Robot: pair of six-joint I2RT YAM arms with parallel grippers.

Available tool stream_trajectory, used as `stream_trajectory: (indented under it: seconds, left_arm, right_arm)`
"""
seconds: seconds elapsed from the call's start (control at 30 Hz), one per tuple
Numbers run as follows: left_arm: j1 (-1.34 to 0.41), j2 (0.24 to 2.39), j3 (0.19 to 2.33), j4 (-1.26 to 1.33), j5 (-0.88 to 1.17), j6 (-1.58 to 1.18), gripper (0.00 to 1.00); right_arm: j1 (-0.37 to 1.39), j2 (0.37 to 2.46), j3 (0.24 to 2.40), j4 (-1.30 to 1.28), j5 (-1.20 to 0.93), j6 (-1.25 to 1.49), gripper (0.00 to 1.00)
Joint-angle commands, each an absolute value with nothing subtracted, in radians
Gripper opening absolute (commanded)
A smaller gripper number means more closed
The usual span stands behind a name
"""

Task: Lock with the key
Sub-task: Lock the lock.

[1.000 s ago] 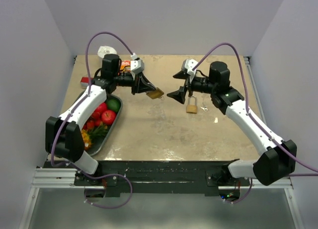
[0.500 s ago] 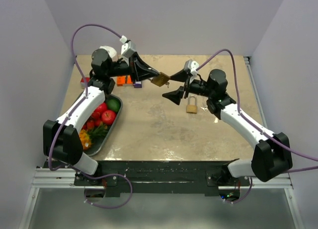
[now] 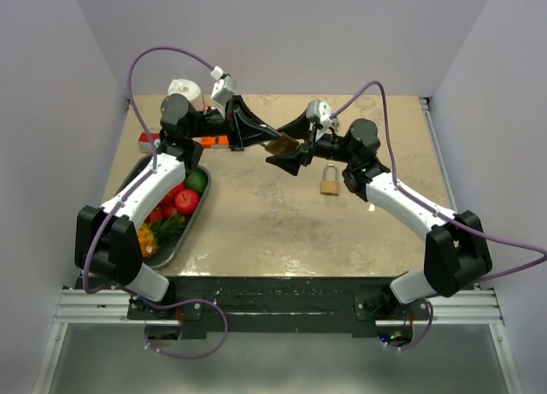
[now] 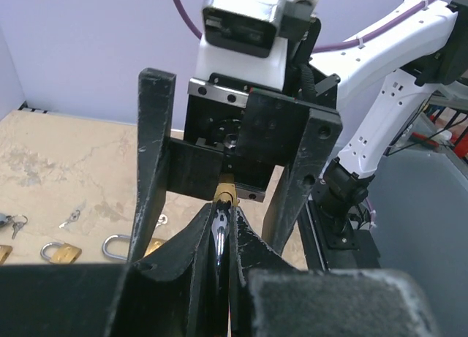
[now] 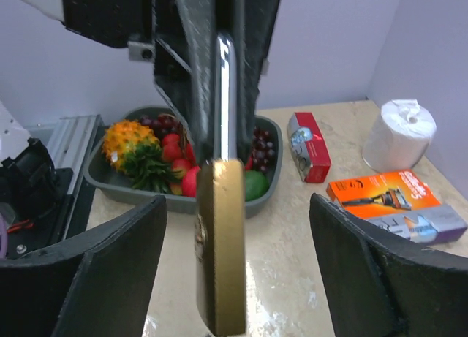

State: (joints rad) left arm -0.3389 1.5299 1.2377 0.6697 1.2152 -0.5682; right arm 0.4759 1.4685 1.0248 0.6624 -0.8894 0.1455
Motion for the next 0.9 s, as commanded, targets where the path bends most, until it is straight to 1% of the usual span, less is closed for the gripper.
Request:
stream_trajectory:
  seconds: [0.0,0.1,0.27,0.33,0.5,0.63,0.73,0.77,0.87]
  left_arm:
    - [-0.337,1.466,1.246,0.802,1.175,-0.610,0.00]
    - [-0.337,1.473,1.244,0.862,1.161,-0.656,0.00]
    - [-0.331,1.473,1.252,0.891,1.135,-0.684,0.00]
    - [-0.327,1.477,1.253,0.911,1.123,-0.709,0.00]
    - [-0.314,1.486,1.275,0.948,1.095,-0.744,0.00]
    - [-0.308,1.491,1.289,0.959,1.091,-0.764,0.00]
    - [-0.308,1.493,1.292,0.968,1.074,-0.790,0.00]
    - [-0.308,1.494,1.293,0.969,1.066,-0.798,0.00]
    - [-0.308,1.496,1.298,0.974,1.049,-0.810,0.00]
  right_arm:
    - [0.499,1.442,1.075,0.723,-0.931,0.144,0.79]
    - [0.505,1.443,1.060,0.764,-0.931,0.169,0.79]
    - [0.502,1.453,1.040,0.837,-0.861,0.308,0.81]
    - [0.499,1.460,1.026,0.899,-0.850,0.351,0.79]
    - [0.497,1.466,1.009,0.933,-0.813,0.420,0.75]
    - [0.494,1.463,0.991,0.936,-0.808,0.422,0.74]
    - [0.495,1.466,0.996,0.949,-0.807,0.442,0.70]
    - [0.495,1.473,0.999,0.956,-0.807,0.455,0.64]
    - [0.495,1.486,1.006,0.974,-0.805,0.475,0.58]
